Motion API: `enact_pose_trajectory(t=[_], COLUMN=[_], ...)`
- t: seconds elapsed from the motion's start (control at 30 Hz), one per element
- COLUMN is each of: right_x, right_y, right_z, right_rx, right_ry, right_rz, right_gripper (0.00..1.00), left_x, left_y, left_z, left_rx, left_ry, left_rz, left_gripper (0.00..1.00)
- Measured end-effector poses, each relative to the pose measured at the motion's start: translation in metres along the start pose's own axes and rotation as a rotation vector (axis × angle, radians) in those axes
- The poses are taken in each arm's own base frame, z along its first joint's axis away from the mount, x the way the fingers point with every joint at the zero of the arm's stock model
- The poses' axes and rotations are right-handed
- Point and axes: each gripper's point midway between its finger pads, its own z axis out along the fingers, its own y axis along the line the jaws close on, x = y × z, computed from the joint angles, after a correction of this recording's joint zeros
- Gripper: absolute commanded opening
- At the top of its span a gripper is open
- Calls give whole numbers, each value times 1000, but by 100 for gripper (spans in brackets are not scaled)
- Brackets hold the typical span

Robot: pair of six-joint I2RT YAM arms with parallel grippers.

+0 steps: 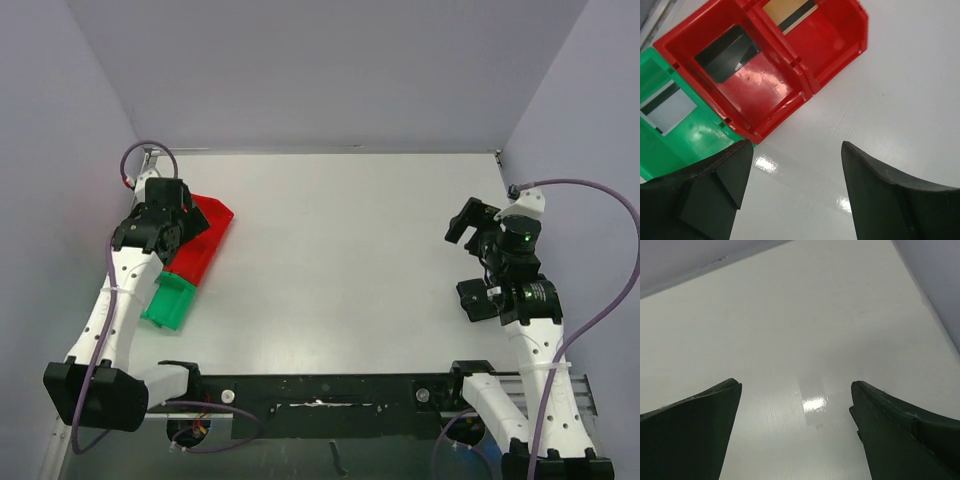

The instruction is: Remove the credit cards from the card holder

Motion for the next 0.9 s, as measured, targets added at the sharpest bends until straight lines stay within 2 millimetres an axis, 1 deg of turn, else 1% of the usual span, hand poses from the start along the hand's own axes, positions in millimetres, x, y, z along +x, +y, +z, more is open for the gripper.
enact_pose_trajectory(t=[0.03, 0.1, 0.2, 0.3, 0.43, 0.57, 0.63, 0.8, 0.9], right_x=[9, 34, 65, 84, 92, 91, 91, 85, 83], right_y=[-2, -6, -9, -4, 10, 25, 30, 38, 40], right_z=[3, 11, 19, 23, 28, 28, 26, 22, 20], right_rx=[0, -5, -21, -52, -122, -192, -218, -262, -267], right_ry=[21, 73, 143, 194, 226, 221, 214, 194, 191], right_rz=[13, 45, 89, 140, 200, 241, 257, 283, 297], right_gripper=[98, 98, 98, 98, 98, 98, 98, 98, 99], left_x=[7, 25, 49, 64, 71, 77, 76, 72, 71], left_y=[6, 20, 40, 56, 70, 84, 90, 96, 97], left_z=[7, 22, 41, 55, 69, 81, 85, 92, 95], left_rx=[-20, -64, -131, -183, -223, -261, -277, -289, -290], left_ry=[19, 64, 127, 160, 168, 168, 166, 148, 140], left_rz=[-13, -44, -95, -147, -223, -291, -314, -351, -359], left_gripper=[69, 67, 64, 62, 60, 59, 59, 57, 52])
